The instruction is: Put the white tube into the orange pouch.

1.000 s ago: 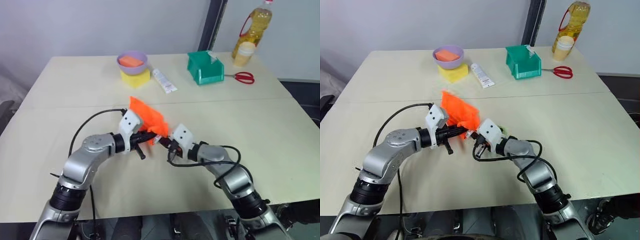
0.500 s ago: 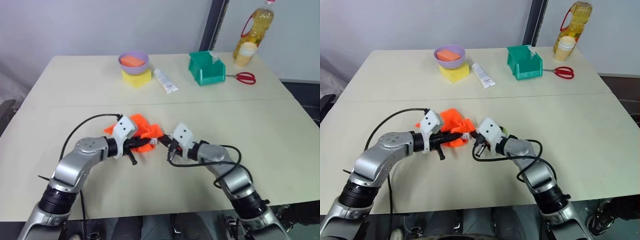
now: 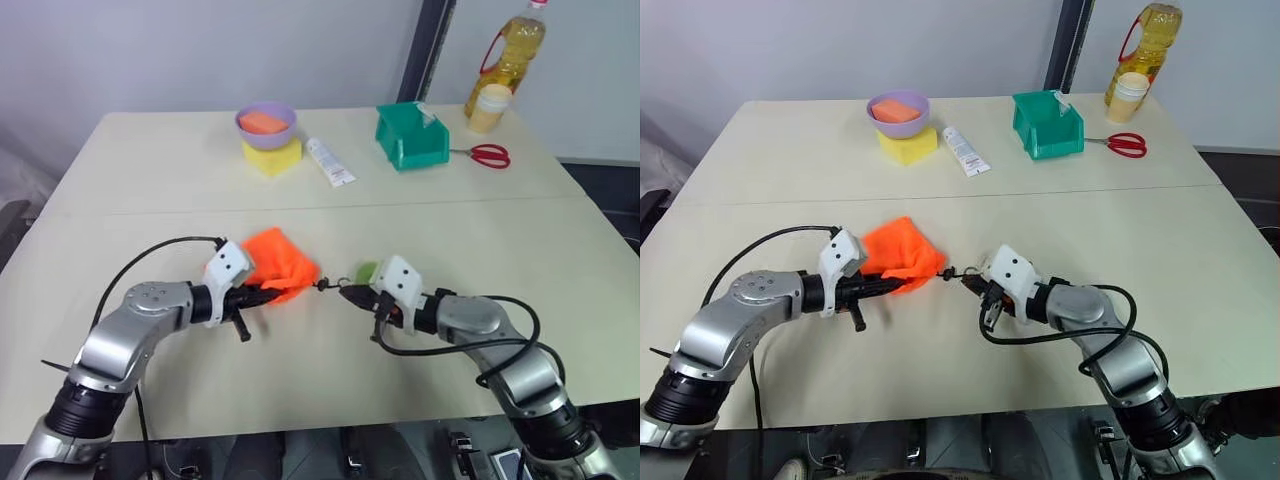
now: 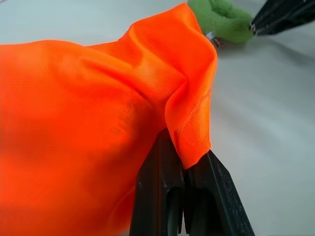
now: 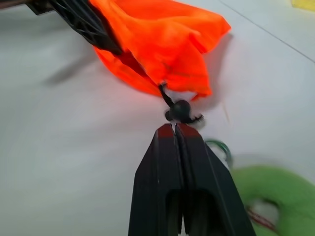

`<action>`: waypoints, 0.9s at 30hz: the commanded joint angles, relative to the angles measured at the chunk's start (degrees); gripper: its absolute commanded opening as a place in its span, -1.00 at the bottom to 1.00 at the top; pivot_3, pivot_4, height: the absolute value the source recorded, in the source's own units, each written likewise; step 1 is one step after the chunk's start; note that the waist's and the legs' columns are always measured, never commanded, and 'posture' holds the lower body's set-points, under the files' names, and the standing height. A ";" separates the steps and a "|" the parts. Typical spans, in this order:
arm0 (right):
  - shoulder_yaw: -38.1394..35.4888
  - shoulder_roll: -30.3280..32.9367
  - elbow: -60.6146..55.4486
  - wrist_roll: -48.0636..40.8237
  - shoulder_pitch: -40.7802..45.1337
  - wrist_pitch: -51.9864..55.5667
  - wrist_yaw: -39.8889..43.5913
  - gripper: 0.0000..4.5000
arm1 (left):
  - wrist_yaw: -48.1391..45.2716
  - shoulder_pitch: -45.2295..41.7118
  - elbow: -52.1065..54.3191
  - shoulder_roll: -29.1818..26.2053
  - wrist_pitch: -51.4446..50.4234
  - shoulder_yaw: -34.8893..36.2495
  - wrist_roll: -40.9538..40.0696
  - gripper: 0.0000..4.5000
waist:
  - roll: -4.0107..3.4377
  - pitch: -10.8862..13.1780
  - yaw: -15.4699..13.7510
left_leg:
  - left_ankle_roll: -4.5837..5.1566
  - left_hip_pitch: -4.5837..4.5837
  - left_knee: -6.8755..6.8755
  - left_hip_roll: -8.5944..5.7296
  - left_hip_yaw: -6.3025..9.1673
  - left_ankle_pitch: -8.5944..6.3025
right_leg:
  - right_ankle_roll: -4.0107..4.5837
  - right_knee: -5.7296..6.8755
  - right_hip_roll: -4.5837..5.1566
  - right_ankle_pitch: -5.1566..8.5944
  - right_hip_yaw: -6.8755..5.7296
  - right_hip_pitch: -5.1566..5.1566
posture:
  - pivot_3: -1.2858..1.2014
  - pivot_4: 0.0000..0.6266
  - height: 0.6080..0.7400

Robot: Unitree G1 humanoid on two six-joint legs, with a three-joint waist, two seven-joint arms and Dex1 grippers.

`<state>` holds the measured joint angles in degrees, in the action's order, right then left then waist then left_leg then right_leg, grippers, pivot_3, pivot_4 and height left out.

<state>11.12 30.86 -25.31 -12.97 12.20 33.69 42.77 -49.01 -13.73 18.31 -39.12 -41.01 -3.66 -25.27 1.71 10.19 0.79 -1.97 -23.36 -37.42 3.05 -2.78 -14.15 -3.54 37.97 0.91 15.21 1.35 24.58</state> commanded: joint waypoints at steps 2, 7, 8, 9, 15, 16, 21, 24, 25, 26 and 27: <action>-6.67 2.44 -3.81 -5.70 -0.93 3.46 1.28 -0.60 | -2.93 1.57 3.42 -2.81 -0.14 4.92 -4.07 -0.13 | 0.00 0.00 0.01 | 0.00 0.00 0.00 0.01 0.01 0.00 | 0.01 0.00 0.01 0.00 0.00 0.00 | 0.03 -0.52 0.87; -8.96 4.31 -2.31 -5.13 -2.31 2.82 -0.02 0.28 | -4.16 0.84 2.04 -3.98 -1.30 9.85 -8.17 0.33 | 0.00 0.00 -0.01 | 0.00 0.01 -0.01 0.01 0.00 0.00 | 0.15 -0.01 0.01 0.08 0.00 0.00 | 0.03 -0.52 0.87; -8.80 4.57 -1.76 -4.84 -2.44 2.36 -0.05 0.28 | -4.04 0.45 1.43 -3.93 -0.71 10.11 -8.04 0.33 | 0.00 0.00 -0.01 | 0.00 0.01 -0.01 0.01 0.00 0.00 | 0.15 -0.01 0.01 0.09 0.00 0.00 | 0.03 -0.52 0.87; -8.72 4.76 -1.42 -4.75 -2.55 2.05 -0.08 0.28 | -3.88 0.21 1.07 -3.87 -0.31 10.23 -7.96 0.33 | 0.00 0.00 -0.01 | 0.00 0.01 0.00 0.00 -0.01 0.00 | 0.15 -0.01 0.02 0.09 0.00 0.00 | 0.03 -0.52 0.87; -5.53 3.52 0.51 -3.88 -1.60 2.02 -0.71 0.28 | -0.64 -2.89 -1.46 -0.48 4.47 8.69 -4.89 0.33 | 0.01 0.00 -0.07 | 0.00 0.00 -0.02 -0.02 -0.02 0.00 | 0.12 -0.01 0.01 0.07 0.00 -0.01 | 0.03 -0.52 0.87; -4.80 3.02 1.09 -3.39 -1.32 1.92 -1.21 0.28 | -0.08 -3.38 -1.55 0.16 4.81 8.09 -4.39 0.33 | 0.00 0.00 -0.06 | 0.00 0.00 -0.01 -0.02 -0.01 0.00 | 0.06 -0.01 0.01 0.03 0.00 -0.01 | 0.03 -0.52 0.87; -1.32 1.90 4.55 0.32 0.03 1.70 -3.95 0.28 | 0.76 -4.53 -0.64 2.03 5.34 5.75 -3.62 0.33 | 0.00 0.00 0.04 | 0.00 0.00 0.00 -0.01 -0.01 0.00 | 0.00 -0.01 -0.01 0.00 0.01 -0.01 | 0.03 -0.52 0.87; -0.02 2.10 6.22 2.27 0.55 1.18 -4.59 0.28 | 1.10 -5.53 -1.21 2.71 5.72 5.20 -3.34 0.33 | 0.01 0.00 -0.05 | 0.00 0.00 -0.01 -0.01 -0.01 0.00 | 0.00 -0.01 -0.01 0.00 0.01 -0.01 | 0.03 -0.52 0.87; 0.41 2.31 6.71 3.19 0.72 1.13 -5.00 0.18 | 1.15 -5.97 -1.48 2.94 5.92 5.01 -3.18 0.33 | 0.01 0.00 -0.10 | 0.00 0.00 -0.01 -0.01 -0.01 0.00 | 0.00 -0.01 -0.01 0.00 0.01 -0.01 | 0.03 -0.52 0.87; 0.70 2.43 7.06 3.88 0.83 1.07 -5.27 0.03 | 1.14 -6.26 -1.66 3.09 6.04 4.90 -3.05 0.33 | 0.01 0.00 -0.11 | 0.00 -0.01 -0.02 -0.02 -0.01 0.00 | 0.00 -0.01 -0.01 0.00 0.00 -0.01 | 0.03 -0.52 0.87; 0.84 2.96 7.22 4.57 0.75 0.83 -5.17 -0.13 | 1.07 -6.77 -1.88 3.36 6.10 4.57 -2.87 0.33 | 0.00 0.00 -0.09 | 0.00 -0.01 -0.02 -0.03 -0.01 0.00 | -0.01 -0.01 0.00 0.00 0.01 -0.01 | 0.03 -0.52 0.87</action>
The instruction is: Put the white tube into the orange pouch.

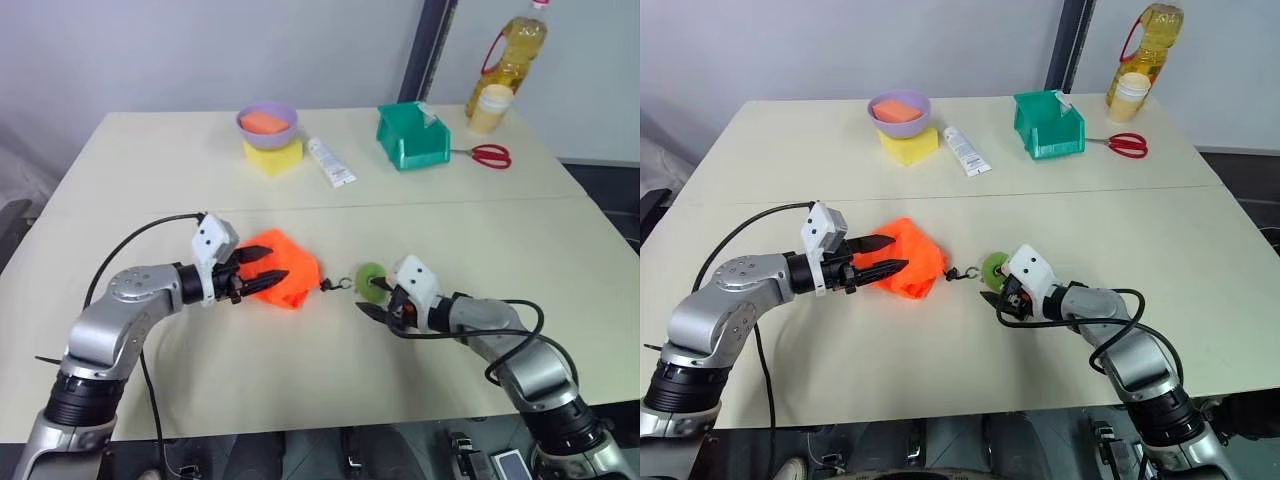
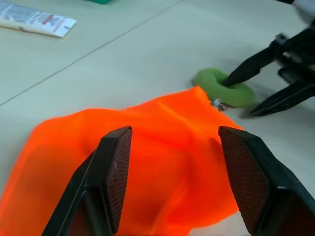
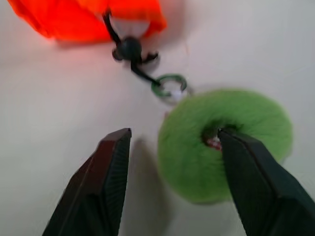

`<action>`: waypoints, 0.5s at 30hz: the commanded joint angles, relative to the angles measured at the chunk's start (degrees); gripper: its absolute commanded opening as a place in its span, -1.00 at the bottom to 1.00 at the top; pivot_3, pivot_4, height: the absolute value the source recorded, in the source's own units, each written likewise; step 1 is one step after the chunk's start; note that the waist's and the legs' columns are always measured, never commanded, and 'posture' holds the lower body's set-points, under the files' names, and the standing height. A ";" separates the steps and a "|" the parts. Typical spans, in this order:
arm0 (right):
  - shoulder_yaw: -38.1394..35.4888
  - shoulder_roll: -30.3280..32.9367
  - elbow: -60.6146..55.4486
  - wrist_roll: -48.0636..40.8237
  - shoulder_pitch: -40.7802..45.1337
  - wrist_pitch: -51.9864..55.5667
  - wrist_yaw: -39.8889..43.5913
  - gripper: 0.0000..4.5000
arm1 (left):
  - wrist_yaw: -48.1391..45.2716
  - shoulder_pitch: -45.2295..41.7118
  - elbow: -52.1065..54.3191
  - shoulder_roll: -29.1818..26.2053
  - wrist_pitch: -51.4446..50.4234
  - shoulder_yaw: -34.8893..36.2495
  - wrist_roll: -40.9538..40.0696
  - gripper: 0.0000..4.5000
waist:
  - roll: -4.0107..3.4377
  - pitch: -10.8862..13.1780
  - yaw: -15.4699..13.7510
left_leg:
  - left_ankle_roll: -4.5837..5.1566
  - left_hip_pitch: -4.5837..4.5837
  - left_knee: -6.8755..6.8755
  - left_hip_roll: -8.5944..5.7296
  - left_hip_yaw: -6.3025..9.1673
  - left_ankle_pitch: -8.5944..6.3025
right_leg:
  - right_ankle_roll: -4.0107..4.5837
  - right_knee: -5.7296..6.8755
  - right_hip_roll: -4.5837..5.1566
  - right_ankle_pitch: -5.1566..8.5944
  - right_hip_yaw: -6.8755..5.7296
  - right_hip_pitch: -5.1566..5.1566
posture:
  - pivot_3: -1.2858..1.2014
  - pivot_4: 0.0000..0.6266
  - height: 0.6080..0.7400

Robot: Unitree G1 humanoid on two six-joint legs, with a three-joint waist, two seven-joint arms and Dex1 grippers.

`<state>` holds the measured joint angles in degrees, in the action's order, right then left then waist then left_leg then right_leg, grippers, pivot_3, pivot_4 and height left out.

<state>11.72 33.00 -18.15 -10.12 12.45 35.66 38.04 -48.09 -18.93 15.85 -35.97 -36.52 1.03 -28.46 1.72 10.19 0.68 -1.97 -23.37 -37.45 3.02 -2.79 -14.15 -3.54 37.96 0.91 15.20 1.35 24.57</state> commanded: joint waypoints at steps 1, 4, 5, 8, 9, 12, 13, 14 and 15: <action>0.08 1.36 -0.09 2.11 0.31 -1.40 -0.23 -0.34 | 0.03 -1.95 0.45 0.41 1.64 -0.39 0.43 0.33 | 0.00 0.00 0.01 | 0.00 0.00 0.00 0.00 0.00 0.00 | -0.01 0.00 0.00 0.00 0.00 0.00 | 0.03 -0.52 0.87; -2.50 3.32 -1.59 1.79 -0.05 -1.90 0.50 -0.98 | -0.31 -3.22 -0.29 1.05 2.19 -1.21 0.96 0.33 | 0.00 0.00 -0.05 | 0.00 0.00 0.00 -0.01 0.00 0.00 | -0.01 0.00 0.00 -0.01 0.00 0.00 | 0.03 -0.52 0.87; -3.56 3.83 -1.99 1.53 0.05 -1.86 0.44 -0.98 | -0.41 -3.60 -0.57 1.18 2.54 -1.50 1.23 0.33 | 0.00 0.00 -0.05 | 0.00 0.00 0.00 -0.01 0.00 0.00 | -0.02 0.00 0.00 -0.01 0.00 -0.01 | 0.03 -0.52 0.87; -7.67 5.74 -3.46 -0.07 0.49 -1.92 1.31 -0.98 | -1.19 -5.19 -1.98 1.68 3.83 -2.99 2.26 0.33 | 0.00 0.00 -0.03 | 0.00 -0.01 -0.01 -0.03 0.00 0.00 | -0.03 0.00 0.01 -0.01 0.00 -0.01 | 0.03 -0.52 0.87; -9.66 6.28 -4.44 -1.40 0.61 -1.80 1.90 -0.98 | -1.63 -5.79 -2.54 1.85 4.38 -3.58 2.64 0.33 | 0.00 0.00 -0.04 | 0.00 -0.01 -0.01 -0.03 0.00 0.00 | -0.03 0.00 0.01 -0.01 0.00 -0.01 | 0.03 -0.52 0.87; -15.03 7.50 -7.65 -5.97 0.98 -0.90 3.67 -0.98 | -2.93 -7.60 -4.13 2.71 6.14 -5.27 3.75 0.33 | 0.00 0.00 -0.04 | 0.00 0.00 0.00 -0.03 0.02 0.00 | -0.03 0.00 -0.02 -0.01 0.00 -0.01 | 0.03 -0.52 0.87; -16.27 8.15 -8.54 -6.98 0.99 -0.49 4.30 -0.98 | -3.30 -8.27 -4.83 3.05 6.55 -5.83 4.05 0.33 | 0.00 0.00 -0.03 | 0.00 -0.01 0.00 -0.02 0.03 0.00 | -0.03 0.00 -0.02 -0.01 0.00 -0.01 | 0.03 -0.52 0.87; -17.25 8.72 -9.28 -7.87 1.00 -0.06 4.81 -0.98 | -3.67 -8.95 -5.64 3.46 7.15 -6.40 4.48 0.33 | 0.00 0.00 0.00 | 0.00 0.00 0.01 -0.02 0.03 0.00 | -0.03 0.00 -0.02 -0.01 0.00 -0.01 | 0.03 -0.52 0.87; -17.99 9.26 -9.96 -8.67 1.01 0.45 5.22 -0.98 | -4.08 -9.60 -6.50 3.83 7.77 -6.99 4.96 0.33 | 0.00 0.00 -0.02 | 0.00 0.00 0.02 -0.02 0.03 0.00 | -0.03 0.00 -0.03 -0.01 0.00 -0.01 | 0.03 -0.52 0.87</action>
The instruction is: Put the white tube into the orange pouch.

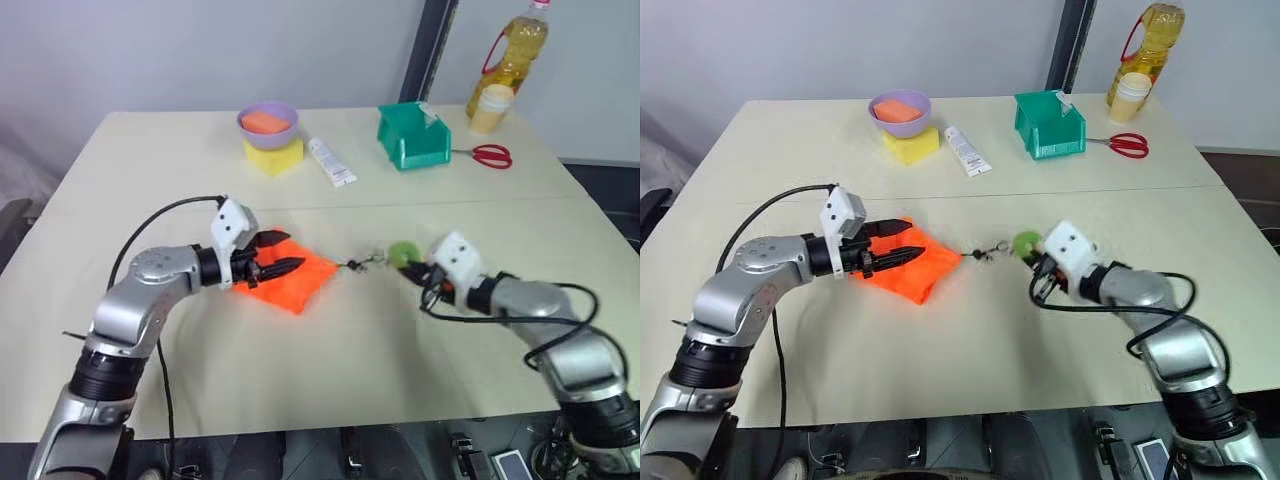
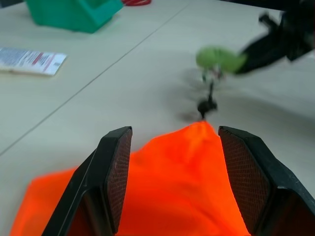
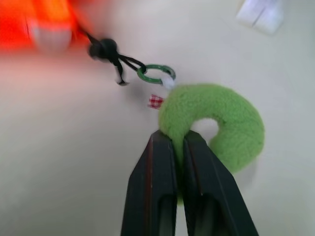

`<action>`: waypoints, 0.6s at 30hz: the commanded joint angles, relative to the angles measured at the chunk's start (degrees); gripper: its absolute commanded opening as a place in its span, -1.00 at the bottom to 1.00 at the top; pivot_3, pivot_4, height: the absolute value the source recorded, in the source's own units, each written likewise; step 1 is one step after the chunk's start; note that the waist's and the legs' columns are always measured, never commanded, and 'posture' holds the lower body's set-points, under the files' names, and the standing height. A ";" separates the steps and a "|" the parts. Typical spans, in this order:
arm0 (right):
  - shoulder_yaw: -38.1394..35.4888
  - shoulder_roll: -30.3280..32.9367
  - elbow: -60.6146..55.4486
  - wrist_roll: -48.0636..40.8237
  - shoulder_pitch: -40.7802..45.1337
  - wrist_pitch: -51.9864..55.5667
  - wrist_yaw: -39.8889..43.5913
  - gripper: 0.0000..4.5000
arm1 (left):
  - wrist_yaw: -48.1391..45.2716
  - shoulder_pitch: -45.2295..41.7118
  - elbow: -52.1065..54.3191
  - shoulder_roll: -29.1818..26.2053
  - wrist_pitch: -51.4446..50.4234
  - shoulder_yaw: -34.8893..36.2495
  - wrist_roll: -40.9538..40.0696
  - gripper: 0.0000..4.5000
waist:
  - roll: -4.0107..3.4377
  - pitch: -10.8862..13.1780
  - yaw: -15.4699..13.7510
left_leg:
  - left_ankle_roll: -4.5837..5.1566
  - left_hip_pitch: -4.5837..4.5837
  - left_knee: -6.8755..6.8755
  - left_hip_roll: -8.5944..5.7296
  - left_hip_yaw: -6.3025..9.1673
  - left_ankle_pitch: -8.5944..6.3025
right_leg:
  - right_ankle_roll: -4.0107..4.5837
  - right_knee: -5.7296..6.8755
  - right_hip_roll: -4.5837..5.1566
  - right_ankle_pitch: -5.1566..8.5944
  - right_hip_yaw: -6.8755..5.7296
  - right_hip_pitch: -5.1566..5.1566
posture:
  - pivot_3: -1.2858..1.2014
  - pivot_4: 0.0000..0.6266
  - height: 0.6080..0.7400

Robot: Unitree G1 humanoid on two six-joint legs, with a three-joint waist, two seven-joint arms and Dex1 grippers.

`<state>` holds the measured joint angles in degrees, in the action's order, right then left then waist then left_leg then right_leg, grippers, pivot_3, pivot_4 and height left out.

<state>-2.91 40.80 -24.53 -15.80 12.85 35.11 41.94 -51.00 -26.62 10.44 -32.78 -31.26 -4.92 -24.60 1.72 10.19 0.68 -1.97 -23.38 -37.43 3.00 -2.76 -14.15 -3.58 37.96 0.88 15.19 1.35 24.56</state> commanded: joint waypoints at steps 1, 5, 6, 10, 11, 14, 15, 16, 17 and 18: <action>-3.78 1.95 -4.07 -3.59 0.64 1.20 1.62 -0.98 | -1.56 -2.48 -1.92 1.01 3.20 -1.60 1.57 0.33 | 0.00 0.00 0.01 | 0.00 0.00 0.00 0.00 0.00 0.00 | 0.00 0.00 0.00 0.00 0.00 0.00 | 0.03 -0.52 0.87; -4.16 2.49 -5.24 -5.42 0.95 2.03 1.90 -0.98 | -2.66 -4.26 -4.90 2.71 5.42 -3.85 3.34 0.33 | 0.00 0.00 0.02 | 0.00 0.00 -0.01 0.00 0.00 0.00 | 0.00 0.00 -0.01 0.00 0.00 0.00 | 0.03 -0.52 0.87; -3.99 2.45 -5.28 -5.60 1.10 2.12 1.82 -0.98 | -2.92 -4.93 -5.86 3.62 5.50 -4.34 3.36 0.33 | 0.00 0.00 0.02 | 0.00 0.00 -0.01 0.00 0.00 0.00 | 0.00 0.00 0.00 0.00 0.00 0.00 | 0.03 -0.52 0.87; -3.33 2.34 -5.07 -6.10 1.34 2.27 1.34 -0.99 | -4.25 -6.04 -7.70 5.41 4.88 -4.96 2.79 0.44 | 0.00 0.00 0.02 | 0.00 -0.01 -0.03 -0.01 -0.01 0.00 | -0.01 0.00 0.00 -0.01 0.00 0.00 | 0.03 -0.52 0.87; -3.11 2.33 -5.09 -6.29 1.28 2.25 1.47 -1.00 | -4.78 -6.14 -7.67 5.71 5.37 -5.46 3.01 0.56 | 0.00 0.00 0.02 | 0.00 -0.01 -0.03 -0.01 0.00 0.00 | -0.01 0.00 0.00 0.00 0.01 0.00 | 0.03 -0.52 0.87; -2.86 2.41 -5.39 -6.55 1.09 2.24 1.50 -1.00 | -4.59 -6.24 -7.15 6.72 6.29 -6.80 4.48 0.97 | 0.00 0.00 0.04 | 0.00 -0.01 -0.02 -0.01 0.00 0.00 | -0.01 0.00 0.00 0.00 0.00 0.00 | 0.03 -0.52 0.87; -2.92 2.45 -5.57 -6.73 1.06 2.35 1.54 -1.00 | -4.57 -6.27 -7.20 6.79 6.98 -7.33 5.37 0.97 | 0.00 0.00 0.03 | 0.00 -0.01 -0.02 -0.01 0.00 0.00 | -0.01 0.00 0.00 0.00 0.00 0.00 | 0.03 -0.52 0.87; -2.94 2.49 -5.71 -6.88 1.03 2.43 1.59 -1.00 | -4.59 -6.30 -7.35 6.89 7.42 -7.69 5.93 0.97 | 0.00 0.00 0.02 | 0.00 -0.01 -0.02 -0.01 0.00 0.00 | -0.01 0.00 0.00 0.00 0.00 0.00 | 0.03 -0.52 0.87; -2.89 2.51 -5.89 -6.99 0.99 2.45 1.67 -1.00 | -4.50 -6.36 -7.54 7.09 7.86 -8.00 6.44 0.97 | 0.00 0.00 0.01 | 0.00 -0.01 -0.02 -0.01 0.00 0.00 | -0.01 0.00 0.00 0.00 0.00 0.00 | 0.03 -0.52 0.87; -2.84 2.48 -6.05 -7.09 0.98 2.55 1.70 -1.00 | -4.33 -6.44 -7.77 7.37 8.24 -8.17 6.86 0.97 | 0.00 0.00 0.03 | 0.00 -0.01 -0.02 -0.01 0.00 0.00 | -0.01 0.00 0.00 0.00 0.01 0.00 | 0.03 -0.52 0.87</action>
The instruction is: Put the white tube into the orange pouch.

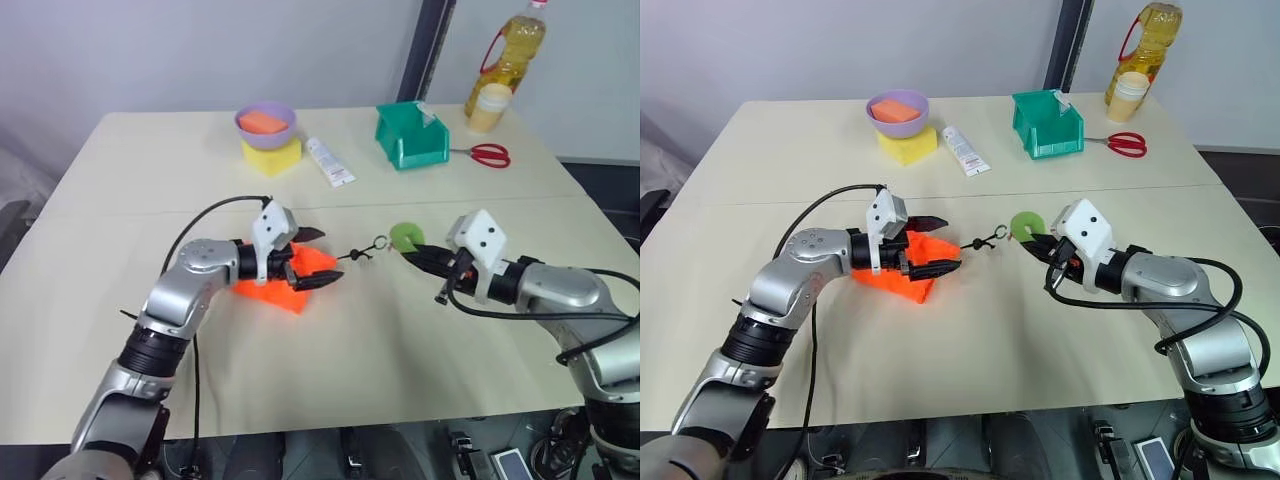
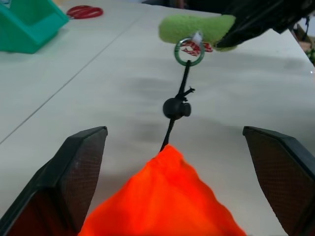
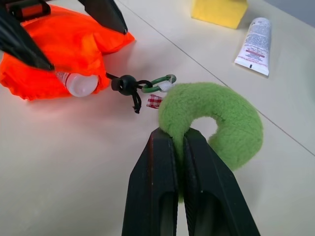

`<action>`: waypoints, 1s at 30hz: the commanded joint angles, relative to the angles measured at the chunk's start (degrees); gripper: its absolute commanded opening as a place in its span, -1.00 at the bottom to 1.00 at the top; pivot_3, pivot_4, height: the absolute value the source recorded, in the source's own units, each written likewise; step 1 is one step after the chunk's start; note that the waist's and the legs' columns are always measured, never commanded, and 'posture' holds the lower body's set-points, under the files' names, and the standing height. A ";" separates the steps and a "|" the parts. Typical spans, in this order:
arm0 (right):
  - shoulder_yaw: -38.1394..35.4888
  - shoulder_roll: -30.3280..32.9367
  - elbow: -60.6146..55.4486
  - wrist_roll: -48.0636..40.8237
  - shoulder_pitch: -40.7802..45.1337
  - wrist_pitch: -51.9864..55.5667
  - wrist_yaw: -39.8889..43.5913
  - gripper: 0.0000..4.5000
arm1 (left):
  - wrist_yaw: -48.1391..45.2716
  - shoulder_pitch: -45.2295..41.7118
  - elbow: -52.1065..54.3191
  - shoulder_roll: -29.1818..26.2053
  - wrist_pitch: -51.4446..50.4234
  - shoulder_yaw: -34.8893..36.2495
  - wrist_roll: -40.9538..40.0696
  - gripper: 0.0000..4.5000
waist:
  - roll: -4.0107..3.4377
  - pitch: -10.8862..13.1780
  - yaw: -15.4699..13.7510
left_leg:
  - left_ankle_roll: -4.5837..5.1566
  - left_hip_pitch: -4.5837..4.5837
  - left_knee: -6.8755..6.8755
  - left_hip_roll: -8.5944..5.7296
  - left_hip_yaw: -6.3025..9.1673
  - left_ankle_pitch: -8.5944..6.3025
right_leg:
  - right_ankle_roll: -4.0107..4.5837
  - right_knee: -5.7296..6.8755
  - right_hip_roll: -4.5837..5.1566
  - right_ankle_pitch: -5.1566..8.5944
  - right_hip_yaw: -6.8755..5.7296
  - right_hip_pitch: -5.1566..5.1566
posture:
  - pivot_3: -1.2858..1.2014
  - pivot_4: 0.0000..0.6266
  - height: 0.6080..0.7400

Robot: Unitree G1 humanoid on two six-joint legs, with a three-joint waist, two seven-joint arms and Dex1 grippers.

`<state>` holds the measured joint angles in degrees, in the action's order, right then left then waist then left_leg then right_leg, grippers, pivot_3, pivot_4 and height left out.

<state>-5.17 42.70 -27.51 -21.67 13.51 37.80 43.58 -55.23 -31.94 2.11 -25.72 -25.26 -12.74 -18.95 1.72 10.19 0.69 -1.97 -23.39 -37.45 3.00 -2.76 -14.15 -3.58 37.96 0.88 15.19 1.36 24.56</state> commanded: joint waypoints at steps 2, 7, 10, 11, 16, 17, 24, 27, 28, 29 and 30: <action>-0.48 0.44 -3.47 -1.40 0.29 0.18 0.03 -1.00 | 0.13 -1.31 0.07 0.92 2.55 -0.78 2.02 0.97 | 0.00 0.00 0.03 | 0.00 0.00 0.00 0.00 0.00 0.00 | 0.00 0.00 0.00 0.00 0.00 0.00 | 0.03 -0.52 0.87; -0.12 0.10 -3.69 -1.61 0.46 0.39 -0.23 -1.00 | 0.66 -2.21 -2.66 2.67 4.58 -2.55 5.19 0.97 | 0.00 0.00 -0.02 | 0.00 0.00 -0.01 -0.01 -0.01 0.00 | 0.00 0.00 0.00 0.00 0.00 0.00 | 0.03 -0.52 0.87; 0.22 -0.04 -3.84 -1.72 0.37 0.39 -0.50 -1.00 | 1.07 -3.10 -4.76 4.06 5.31 -3.17 6.54 0.97 | 0.00 0.00 -0.03 | 0.00 0.00 -0.01 -0.01 0.00 0.00 | 0.00 0.00 0.00 0.00 0.00 0.00 | 0.03 -0.52 0.87; 0.33 -0.07 -3.92 -1.79 0.35 0.45 -0.61 -1.00 | 0.96 -3.40 -5.42 4.52 5.35 -3.31 6.78 0.97 | 0.00 0.00 -0.05 | 0.00 0.00 -0.01 -0.01 0.00 0.00 | 0.00 0.00 0.00 0.00 0.00 0.00 | 0.03 -0.52 0.87; 0.35 0.23 -5.08 -2.58 -0.13 0.87 -0.49 -1.00 | -0.78 -5.06 -8.55 6.33 5.26 -3.65 6.54 0.97 | 0.00 0.00 -0.04 | 0.00 -0.01 -0.01 -0.01 0.00 0.00 | -0.01 0.00 0.00 0.00 0.00 0.00 | 0.03 -0.52 0.87; 0.29 0.39 -5.28 -2.64 -0.23 0.93 -0.48 -1.00 | -1.69 -5.35 -9.01 6.52 5.03 -3.72 6.16 0.97 | 0.00 0.00 -0.03 | 0.00 -0.01 0.00 -0.01 0.00 0.00 | 0.00 0.00 -0.01 0.00 0.00 0.00 | 0.03 -0.52 0.87; 0.19 0.78 -6.12 -2.76 -0.75 1.18 -0.61 -1.00 | -4.16 -6.68 -11.58 7.65 4.05 -2.93 5.03 0.97 | 0.00 0.00 0.00 | 0.00 0.00 -0.01 -0.01 0.02 0.00 | -0.01 0.00 -0.02 0.00 0.00 0.00 | 0.03 -0.52 0.87; 0.30 0.87 -6.21 -2.62 -1.02 1.04 -0.58 -1.00 | -4.60 -7.06 -12.49 7.77 4.05 -2.62 4.84 0.97 | 0.00 0.00 -0.01 | 0.00 -0.01 -0.01 -0.01 0.02 0.00 | -0.01 0.00 -0.02 0.00 0.00 0.00 | 0.03 -0.52 0.87; 0.31 0.86 -6.27 -2.64 -1.06 1.04 -0.60 -1.00 | -4.70 -7.08 -12.63 7.73 4.15 -2.59 4.89 0.97 | 0.00 0.00 -0.01 | 0.00 0.00 -0.01 -0.01 0.02 0.00 | -0.01 0.00 -0.02 0.00 0.00 0.00 | 0.03 -0.52 0.87; 0.30 0.85 -6.30 -2.66 -1.07 1.06 -0.62 -1.00 | -4.82 -7.11 -12.75 7.70 4.23 -2.56 4.93 0.97 | 0.00 0.00 -0.01 | 0.00 -0.01 -0.01 -0.01 0.01 0.00 | -0.01 0.00 -0.02 0.00 0.00 0.00 | 0.03 -0.52 0.87; 0.30 0.85 -6.31 -2.67 -1.07 1.08 -0.64 -1.00 | -4.91 -7.12 -12.83 7.69 4.27 -2.52 4.96 0.97 | 0.00 0.00 -0.02 | 0.00 -0.01 -0.01 -0.01 0.01 0.00 | -0.01 0.00 -0.02 0.00 0.00 0.00 | 0.03 -0.52 0.87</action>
<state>-4.28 42.80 -31.44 -23.80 12.14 39.22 43.12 -59.73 -37.97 -11.17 -18.19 -21.19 -16.49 -13.11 1.72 10.19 0.67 -1.97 -23.39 -37.46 2.99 -2.74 -14.15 -3.59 37.96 0.87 15.19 1.36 24.56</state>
